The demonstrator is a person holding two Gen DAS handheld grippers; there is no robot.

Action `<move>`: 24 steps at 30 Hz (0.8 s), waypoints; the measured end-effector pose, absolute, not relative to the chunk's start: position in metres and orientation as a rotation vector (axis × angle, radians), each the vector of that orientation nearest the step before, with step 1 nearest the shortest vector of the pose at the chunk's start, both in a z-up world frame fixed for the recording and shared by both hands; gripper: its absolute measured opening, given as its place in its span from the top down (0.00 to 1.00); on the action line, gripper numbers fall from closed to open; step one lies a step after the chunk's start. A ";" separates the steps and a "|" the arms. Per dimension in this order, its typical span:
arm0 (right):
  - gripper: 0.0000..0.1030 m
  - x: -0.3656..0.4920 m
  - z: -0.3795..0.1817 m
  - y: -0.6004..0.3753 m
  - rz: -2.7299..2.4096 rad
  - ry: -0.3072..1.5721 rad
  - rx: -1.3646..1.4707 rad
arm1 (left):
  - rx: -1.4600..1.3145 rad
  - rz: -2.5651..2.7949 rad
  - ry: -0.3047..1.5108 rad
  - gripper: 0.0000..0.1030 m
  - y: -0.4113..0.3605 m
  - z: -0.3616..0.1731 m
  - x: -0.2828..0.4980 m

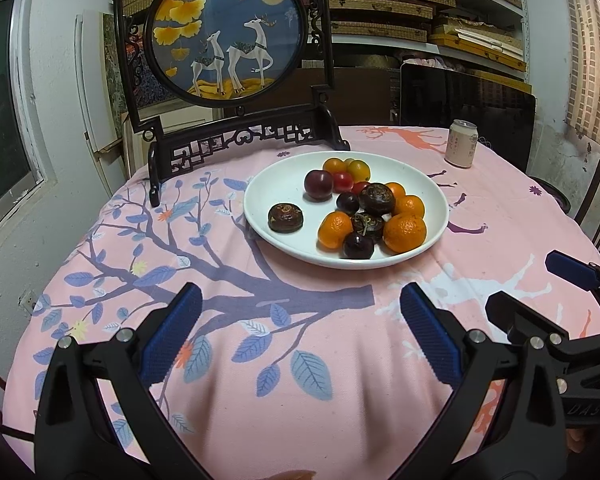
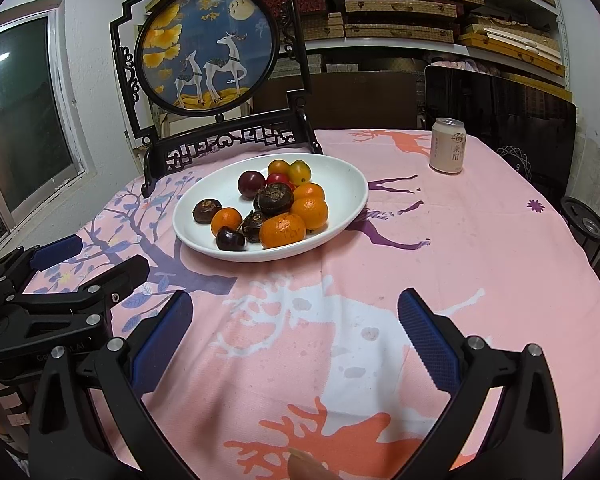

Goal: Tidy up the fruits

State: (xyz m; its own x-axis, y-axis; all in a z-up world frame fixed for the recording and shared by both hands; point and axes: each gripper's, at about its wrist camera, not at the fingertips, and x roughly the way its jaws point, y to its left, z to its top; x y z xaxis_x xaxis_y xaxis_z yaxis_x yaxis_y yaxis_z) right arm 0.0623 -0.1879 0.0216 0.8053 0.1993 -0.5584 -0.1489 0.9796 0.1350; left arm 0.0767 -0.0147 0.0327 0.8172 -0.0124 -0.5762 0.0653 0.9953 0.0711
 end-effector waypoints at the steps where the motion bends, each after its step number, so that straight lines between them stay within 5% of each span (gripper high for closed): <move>1: 0.01 0.062 0.022 -0.188 0.187 0.607 0.086 | 0.088 -0.042 0.613 0.02 -0.014 0.033 0.077; 24: 0.01 0.062 0.022 -0.188 0.188 0.609 0.085 | 0.082 -0.028 0.618 0.02 -0.012 0.030 0.078</move>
State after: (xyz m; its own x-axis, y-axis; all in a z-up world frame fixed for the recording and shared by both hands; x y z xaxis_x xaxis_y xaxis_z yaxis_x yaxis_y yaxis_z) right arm 0.0623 -0.1885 0.0215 0.8041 0.2002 -0.5597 -0.1500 0.9794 0.1349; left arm 0.0776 -0.0119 0.0300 0.8149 -0.0020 -0.5795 0.0511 0.9963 0.0684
